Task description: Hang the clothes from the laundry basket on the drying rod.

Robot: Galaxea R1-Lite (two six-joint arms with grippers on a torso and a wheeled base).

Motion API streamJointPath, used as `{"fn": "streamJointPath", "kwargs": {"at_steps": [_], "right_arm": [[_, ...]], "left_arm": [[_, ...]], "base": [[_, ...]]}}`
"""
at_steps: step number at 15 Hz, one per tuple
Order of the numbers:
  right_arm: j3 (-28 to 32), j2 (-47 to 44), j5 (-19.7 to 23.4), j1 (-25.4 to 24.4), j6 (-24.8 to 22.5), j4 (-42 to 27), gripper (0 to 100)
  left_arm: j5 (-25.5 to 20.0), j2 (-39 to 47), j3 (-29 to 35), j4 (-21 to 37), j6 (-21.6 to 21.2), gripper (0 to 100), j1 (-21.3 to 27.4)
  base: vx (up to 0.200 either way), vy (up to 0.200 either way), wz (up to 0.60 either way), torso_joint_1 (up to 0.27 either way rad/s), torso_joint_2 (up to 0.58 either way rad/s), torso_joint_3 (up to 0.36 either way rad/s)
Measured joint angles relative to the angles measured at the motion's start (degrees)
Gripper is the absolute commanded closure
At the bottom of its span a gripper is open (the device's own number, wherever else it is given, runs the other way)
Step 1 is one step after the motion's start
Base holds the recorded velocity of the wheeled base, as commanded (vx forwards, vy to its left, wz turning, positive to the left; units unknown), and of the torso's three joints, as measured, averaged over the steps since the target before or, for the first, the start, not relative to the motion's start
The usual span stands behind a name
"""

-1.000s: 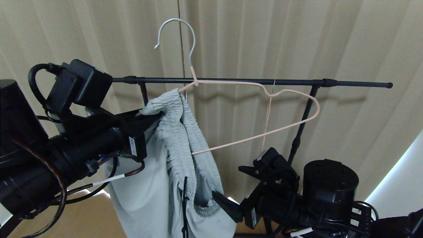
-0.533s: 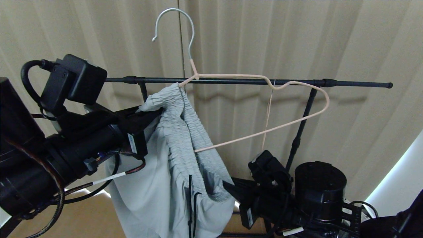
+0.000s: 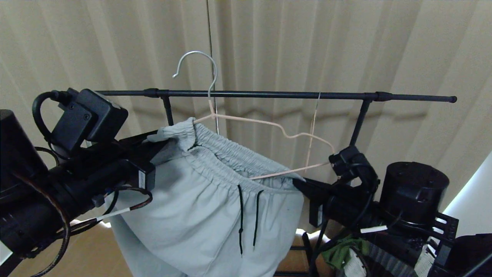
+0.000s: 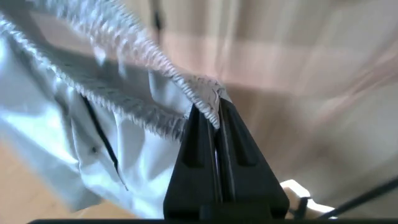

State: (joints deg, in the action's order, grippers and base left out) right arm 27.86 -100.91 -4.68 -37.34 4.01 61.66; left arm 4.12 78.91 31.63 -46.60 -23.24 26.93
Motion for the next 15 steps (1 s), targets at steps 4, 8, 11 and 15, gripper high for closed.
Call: {"fn": "streamJointPath", "kwargs": {"at_steps": [4, 8, 11, 15], "right_arm": [[0.95, 1.46, 0.17, 5.53, -0.07, -0.02, 100], [0.91, 2.77, 0.39, 7.0, -0.05, -0.43, 100], [0.23, 4.47, 0.39, 6.3, -0.21, -1.28, 100], [-0.73, 7.91, 0.37, 1.57, -1.01, -6.02, 100]], "left_arm": [[-0.13, -0.09, -2.19, -0.22, -5.39, 100, -3.75], [-0.05, 0.0, -2.89, -0.17, -8.07, 100, -5.94], [0.09, 0.17, -3.74, -0.15, -10.34, 100, -7.06], [0.39, 0.91, -3.77, -0.15, -10.09, 100, -7.25]], "base": [[0.0, 0.0, 0.0, 0.0, 0.0, 0.0], [0.0, 0.0, 0.0, 0.0, 0.0, 0.0], [0.0, 0.0, 0.0, 0.0, 0.0, 0.0], [0.0, 0.0, 0.0, 0.0, 0.0, 0.0]]}}
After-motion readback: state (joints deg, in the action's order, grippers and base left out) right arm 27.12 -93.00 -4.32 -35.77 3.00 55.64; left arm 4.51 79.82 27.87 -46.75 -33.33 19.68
